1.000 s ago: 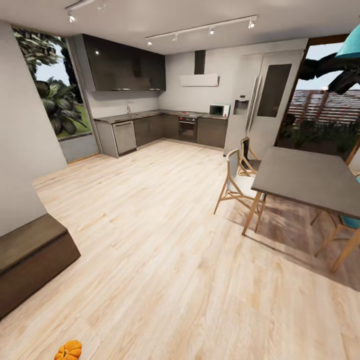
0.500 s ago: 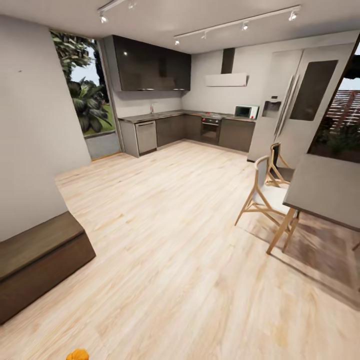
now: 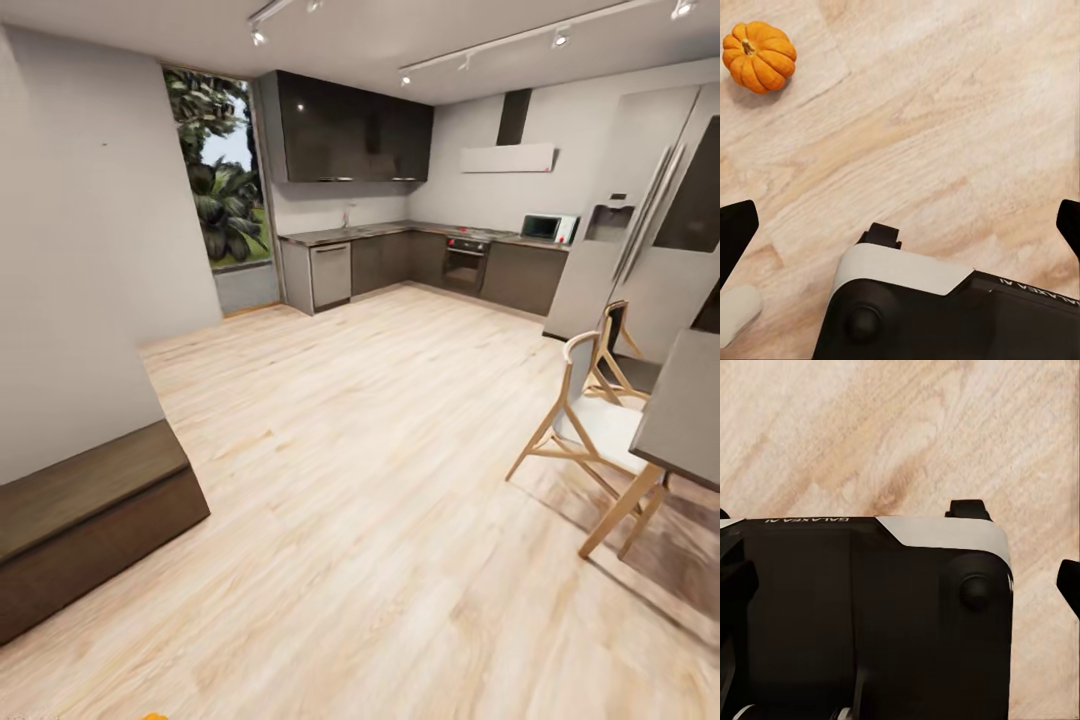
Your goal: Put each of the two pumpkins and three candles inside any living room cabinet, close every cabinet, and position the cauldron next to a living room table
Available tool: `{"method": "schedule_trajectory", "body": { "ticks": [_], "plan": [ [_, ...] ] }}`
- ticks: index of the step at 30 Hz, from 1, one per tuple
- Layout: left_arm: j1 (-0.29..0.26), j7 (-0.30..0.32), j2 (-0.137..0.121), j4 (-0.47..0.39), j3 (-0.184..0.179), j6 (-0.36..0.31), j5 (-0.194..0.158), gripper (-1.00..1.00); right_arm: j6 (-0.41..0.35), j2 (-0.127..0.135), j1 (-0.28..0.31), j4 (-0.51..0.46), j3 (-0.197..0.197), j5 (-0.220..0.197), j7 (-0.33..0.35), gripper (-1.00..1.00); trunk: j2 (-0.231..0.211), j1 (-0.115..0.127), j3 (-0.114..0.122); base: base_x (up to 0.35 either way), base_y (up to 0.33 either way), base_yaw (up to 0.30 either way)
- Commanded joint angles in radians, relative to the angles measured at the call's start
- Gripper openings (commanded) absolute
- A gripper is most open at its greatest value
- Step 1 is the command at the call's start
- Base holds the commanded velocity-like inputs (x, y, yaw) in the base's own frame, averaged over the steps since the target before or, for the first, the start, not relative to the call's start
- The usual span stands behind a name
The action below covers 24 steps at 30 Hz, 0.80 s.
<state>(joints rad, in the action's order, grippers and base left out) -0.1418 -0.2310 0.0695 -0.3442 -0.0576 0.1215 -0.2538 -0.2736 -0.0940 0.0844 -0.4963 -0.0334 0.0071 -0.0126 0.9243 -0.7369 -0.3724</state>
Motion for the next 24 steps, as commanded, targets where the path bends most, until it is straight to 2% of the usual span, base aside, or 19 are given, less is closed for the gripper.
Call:
{"method": "schedule_trajectory", "body": {
  "ticks": [1, 7, 17, 24],
  "plan": [
    [-0.001, -0.005, 0.0, 0.001, -0.007, 0.004, -0.009, 1.0, -0.006, -0.001, 0.0, -0.002, -0.003, 0.001, -0.001, 1.0, 0.001, -0.001, -0.001, 0.301, -0.225, 0.265],
    [-0.001, -0.005, 0.0, 0.001, -0.007, 0.004, -0.009, 1.0, -0.006, -0.001, 0.0, -0.002, -0.003, 0.001, -0.001, 1.0, 0.001, -0.001, -0.001, 0.221, -0.104, 0.265],
    [-0.001, -0.005, 0.0, 0.001, -0.006, 0.004, -0.009, 1.0, -0.007, -0.001, 0.0, -0.002, -0.003, 0.001, -0.001, 1.0, 0.001, -0.001, -0.001, 0.03, -0.014, 0.265],
    [-0.001, -0.005, 0.0, 0.001, -0.007, 0.004, -0.01, 1.0, -0.007, -0.001, 0.0, -0.002, -0.003, 0.001, -0.001, 1.0, 0.001, -0.001, -0.001, 0.118, -0.195, 0.265]
  ]
}}
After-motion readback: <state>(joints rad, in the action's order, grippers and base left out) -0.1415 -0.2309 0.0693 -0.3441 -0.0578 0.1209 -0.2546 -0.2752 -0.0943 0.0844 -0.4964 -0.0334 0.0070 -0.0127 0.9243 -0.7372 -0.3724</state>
